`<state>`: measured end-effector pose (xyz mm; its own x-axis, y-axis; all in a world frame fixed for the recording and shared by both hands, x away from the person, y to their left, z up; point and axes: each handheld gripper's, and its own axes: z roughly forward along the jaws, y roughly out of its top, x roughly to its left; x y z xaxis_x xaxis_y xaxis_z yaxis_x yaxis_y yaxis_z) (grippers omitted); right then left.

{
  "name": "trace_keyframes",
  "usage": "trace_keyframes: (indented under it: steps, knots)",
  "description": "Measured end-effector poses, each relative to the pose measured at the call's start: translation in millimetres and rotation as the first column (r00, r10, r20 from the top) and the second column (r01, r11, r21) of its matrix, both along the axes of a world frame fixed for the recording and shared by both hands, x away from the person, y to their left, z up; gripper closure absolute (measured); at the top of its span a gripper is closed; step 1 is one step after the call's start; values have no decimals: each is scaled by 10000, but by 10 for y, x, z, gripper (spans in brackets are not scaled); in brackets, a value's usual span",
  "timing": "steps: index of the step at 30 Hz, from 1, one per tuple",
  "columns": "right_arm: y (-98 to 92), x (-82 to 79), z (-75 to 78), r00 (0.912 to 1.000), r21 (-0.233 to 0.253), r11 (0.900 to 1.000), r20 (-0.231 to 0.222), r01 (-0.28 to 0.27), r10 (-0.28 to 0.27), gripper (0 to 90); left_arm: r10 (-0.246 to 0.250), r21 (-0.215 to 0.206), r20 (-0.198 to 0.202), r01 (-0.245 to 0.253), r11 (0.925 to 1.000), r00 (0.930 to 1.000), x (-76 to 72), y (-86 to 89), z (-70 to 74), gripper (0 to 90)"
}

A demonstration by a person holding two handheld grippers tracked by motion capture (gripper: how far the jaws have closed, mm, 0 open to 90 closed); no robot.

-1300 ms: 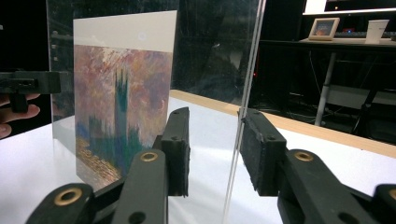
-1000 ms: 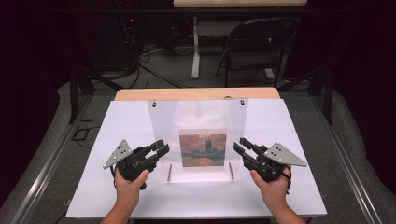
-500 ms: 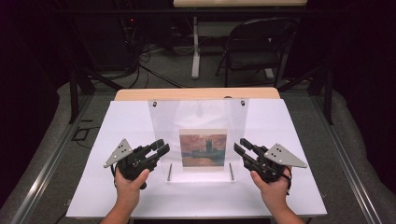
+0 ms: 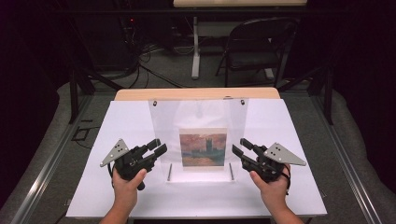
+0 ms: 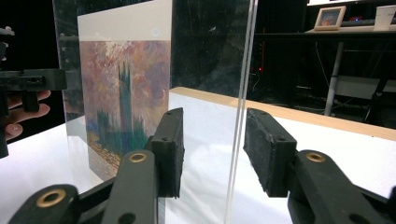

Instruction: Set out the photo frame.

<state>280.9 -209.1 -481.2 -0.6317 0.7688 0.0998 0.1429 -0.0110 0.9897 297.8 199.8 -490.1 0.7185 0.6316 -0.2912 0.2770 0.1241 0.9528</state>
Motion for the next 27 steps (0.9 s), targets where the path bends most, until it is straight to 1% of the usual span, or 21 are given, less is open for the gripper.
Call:
trace_keyframes:
  steps: [4, 5, 7, 10, 12, 13, 15, 16, 18, 19, 21, 22, 23, 24, 25, 26, 27]
  knots:
    - [-6, -11, 7, 10000, 14, 10000, 64, 8, -9, 491, 125, 144, 104, -126, 9998, 9999, -13, 24, 4, 471]
    - [-7, -9, 13, 9999, -5, 10000, 148, 11, -11, 471, 150, 203, 138, -153, 9997, 9998, -17, 28, 8, 453]
    - [-20, -16, 30, 9998, 36, 10000, 198, 76, -77, 438, 233, 398, 261, -244, 9989, 9994, -40, 46, 30, 428]
    - [-56, -37, 70, 9996, 30, 9999, 260, 108, -108, 394, 328, 570, 416, -352, 9978, 9986, -77, 87, 60, 399]
    - [-99, -54, 92, 9995, -35, 9999, 269, 164, -163, 364, 407, 676, 441, -436, 9968, 9982, -104, 136, 77, 386]
    - [-123, -66, 101, 9996, -83, 9997, 191, 210, -208, 359, 459, 746, 420, -489, 9960, 9981, -115, 169, 84, 385]
    - [-186, -86, 110, 9989, -233, 9988, 223, 421, -416, 341, 696, 869, 331, -722, 9936, 9970, -137, 239, 95, 380]
    - [-220, -99, 112, 9985, -396, 9978, 136, 534, -529, 335, 850, 974, 253, -871, 9914, 9961, -146, 278, 100, 379]
    - [-288, -121, 108, 9957, -760, 9930, 239, 909, -893, 333, 1239, 1263, 101, -1242, 9842, 9922, -163, 364, 105, 378]
    - [-325, -128, 104, 9939, -1008, 9889, 249, 1091, -1071, 326, 1495, 1484, 66, -1488, 9777, 9887, -170, 406, 105, 378]
    - [-404, -131, 90, 9884, -1571, 9759, 125, 1513, -1512, 326, 2040, 2011, 32, -2005, 9588, 9790, -181, 488, 94, 379]
    - [-444, -133, 81, 9849, -1737, 9699, 16, 1707, -1731, 324, 2285, 2129, -48, -2223, 9514, 9735, -188, 532, 84, 379]
    - [-491, -128, 73, 9820, -1947, 9637, -117, 1829, -1887, 321, 2445, 2118, -172, -2354, 9485, 9695, -192, 575, 72, 379]
    - [-533, -120, 60, 9779, -2053, 9585, -255, 1979, -2074, 320, 2586, 2112, -271, -2473, 9456, 9656, -194, 614, 57, 379]
    - [-580, -111, 49, 9736, -2201, 9523, -394, 2112, -2250, 320, 2749, 2196, -346, -2610, 9400, 9608, -195, 652, 44, 379]
    - [-580, -111, 49, 9736, -2201, 9523, -394, 2112, -2250, 320, 2749, 2196, -346, -2610, 9400, 9608, -195, 652, 44, 379]
    - [-672, -101, 16, 9634, -2299, 9436, -668, 2384, -2597, 320, 3099, 2468, -360, -2921, 9240, 9501, -195, 717, 9, 379]
